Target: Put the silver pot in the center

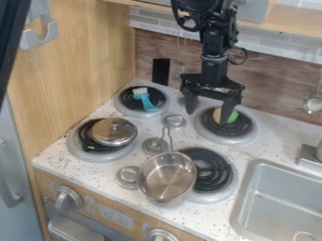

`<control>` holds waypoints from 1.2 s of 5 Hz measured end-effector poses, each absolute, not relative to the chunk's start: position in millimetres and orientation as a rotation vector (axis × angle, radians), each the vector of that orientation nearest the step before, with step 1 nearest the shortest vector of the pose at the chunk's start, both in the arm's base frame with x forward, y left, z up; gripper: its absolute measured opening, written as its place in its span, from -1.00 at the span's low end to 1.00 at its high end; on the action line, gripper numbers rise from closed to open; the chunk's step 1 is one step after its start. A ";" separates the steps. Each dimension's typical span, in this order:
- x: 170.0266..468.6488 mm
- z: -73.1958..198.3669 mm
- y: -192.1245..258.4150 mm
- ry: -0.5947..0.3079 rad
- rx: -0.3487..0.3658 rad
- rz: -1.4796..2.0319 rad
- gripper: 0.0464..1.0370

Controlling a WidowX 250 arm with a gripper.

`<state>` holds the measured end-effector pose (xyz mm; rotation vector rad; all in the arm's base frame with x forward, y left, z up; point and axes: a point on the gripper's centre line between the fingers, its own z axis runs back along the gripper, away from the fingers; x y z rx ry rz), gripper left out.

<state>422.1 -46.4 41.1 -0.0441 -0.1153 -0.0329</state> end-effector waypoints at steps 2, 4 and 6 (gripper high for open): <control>391.5 4.0 -51.0 -0.021 -0.065 -0.047 0.92; 362.2 23.0 -51.1 -0.077 -0.081 -0.088 0.92; 335.0 2.4 -63.2 -0.063 -0.080 -0.127 0.92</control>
